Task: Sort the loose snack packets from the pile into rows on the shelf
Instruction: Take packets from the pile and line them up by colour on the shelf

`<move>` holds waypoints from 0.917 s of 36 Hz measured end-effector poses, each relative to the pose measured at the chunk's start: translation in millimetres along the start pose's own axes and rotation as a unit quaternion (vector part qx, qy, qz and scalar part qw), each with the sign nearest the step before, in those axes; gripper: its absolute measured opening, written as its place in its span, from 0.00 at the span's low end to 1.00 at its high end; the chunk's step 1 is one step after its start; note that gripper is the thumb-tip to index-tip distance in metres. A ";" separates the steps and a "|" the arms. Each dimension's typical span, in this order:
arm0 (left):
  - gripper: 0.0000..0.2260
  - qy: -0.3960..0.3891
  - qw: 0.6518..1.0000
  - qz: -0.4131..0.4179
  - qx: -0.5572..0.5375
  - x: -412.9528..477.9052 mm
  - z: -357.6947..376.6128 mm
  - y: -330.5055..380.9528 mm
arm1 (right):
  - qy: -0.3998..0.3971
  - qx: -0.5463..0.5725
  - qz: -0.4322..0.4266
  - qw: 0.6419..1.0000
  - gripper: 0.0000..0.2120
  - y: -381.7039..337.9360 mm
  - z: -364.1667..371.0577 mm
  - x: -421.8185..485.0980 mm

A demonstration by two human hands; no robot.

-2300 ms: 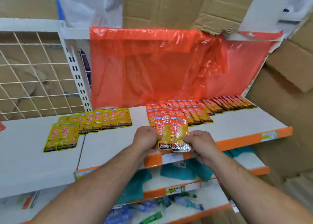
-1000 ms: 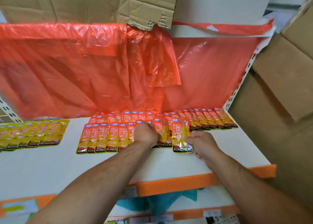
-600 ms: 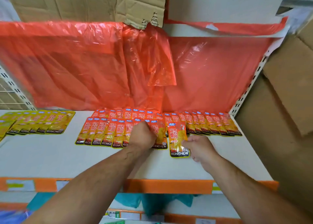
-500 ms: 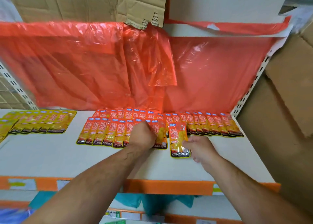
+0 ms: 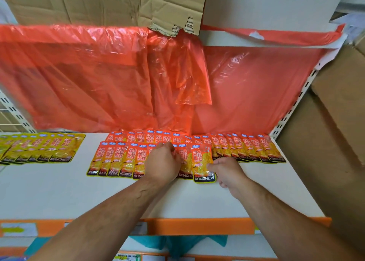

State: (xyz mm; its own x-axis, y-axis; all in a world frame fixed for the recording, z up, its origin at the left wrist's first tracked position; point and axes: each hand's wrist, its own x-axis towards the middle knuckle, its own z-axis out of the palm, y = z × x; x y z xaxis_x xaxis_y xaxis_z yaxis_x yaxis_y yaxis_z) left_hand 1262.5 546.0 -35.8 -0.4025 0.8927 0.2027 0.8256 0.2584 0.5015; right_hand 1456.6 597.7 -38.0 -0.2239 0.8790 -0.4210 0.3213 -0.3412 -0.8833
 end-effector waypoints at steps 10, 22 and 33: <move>0.15 0.051 0.986 0.127 0.091 -0.5 -7.5 -21.7 | 0.075 -0.100 0.009 0.992 0.14 -11.7 24.5 11.2; 0.17 0.007 0.986 0.138 0.091 3.5 -7.3 -30.7 | 0.152 -0.315 -0.032 0.936 0.12 -19.5 34.6 8.3; 0.15 -0.012 0.984 0.142 0.105 0.0 -9.2 -30.1 | 0.173 -0.375 -0.040 0.910 0.14 -19.0 28.4 3.4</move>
State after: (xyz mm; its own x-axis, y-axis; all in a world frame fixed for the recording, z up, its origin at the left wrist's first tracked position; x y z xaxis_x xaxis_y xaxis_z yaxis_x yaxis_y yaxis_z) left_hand 1234.1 534.8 -43.2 -0.1357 0.9475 0.2896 0.9680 0.0645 0.2424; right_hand 1423.6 597.8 -28.5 -0.0122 0.9875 -0.1570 0.8830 -0.0631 -0.4651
